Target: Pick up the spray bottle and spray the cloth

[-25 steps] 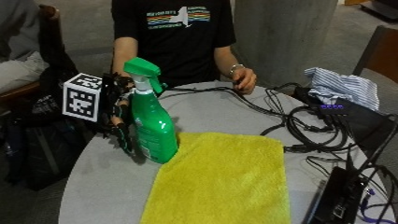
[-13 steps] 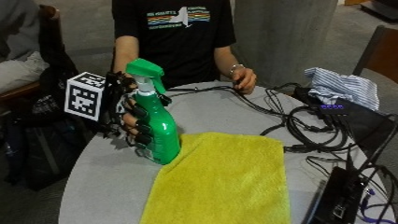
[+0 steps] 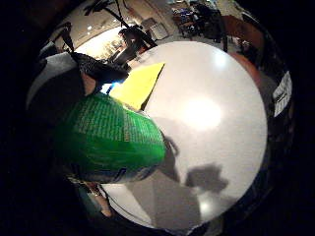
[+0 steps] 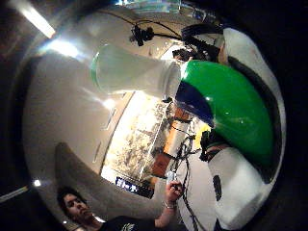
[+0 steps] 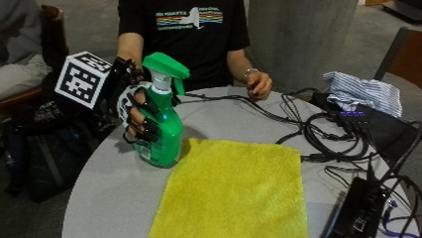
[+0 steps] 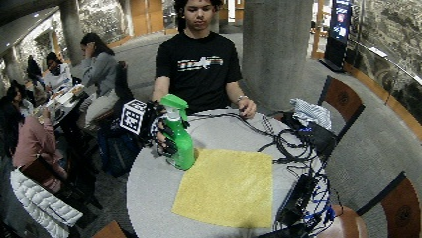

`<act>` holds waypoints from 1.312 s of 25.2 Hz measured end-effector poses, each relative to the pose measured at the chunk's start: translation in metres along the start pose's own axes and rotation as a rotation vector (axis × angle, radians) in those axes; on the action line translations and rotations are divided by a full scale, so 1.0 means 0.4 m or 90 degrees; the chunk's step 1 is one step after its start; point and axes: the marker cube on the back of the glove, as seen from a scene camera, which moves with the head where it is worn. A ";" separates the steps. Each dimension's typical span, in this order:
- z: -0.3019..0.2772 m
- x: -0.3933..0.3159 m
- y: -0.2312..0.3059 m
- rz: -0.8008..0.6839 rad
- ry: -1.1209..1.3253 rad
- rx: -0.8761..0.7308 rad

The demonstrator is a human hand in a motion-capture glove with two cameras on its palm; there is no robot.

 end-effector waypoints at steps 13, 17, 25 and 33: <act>0.005 -0.067 -0.053 0.077 0.301 -0.217; 0.012 -0.073 -0.060 0.089 0.366 -0.253; 0.016 -0.073 -0.063 0.097 0.457 -0.304; 0.015 -0.070 -0.067 0.113 0.504 -0.334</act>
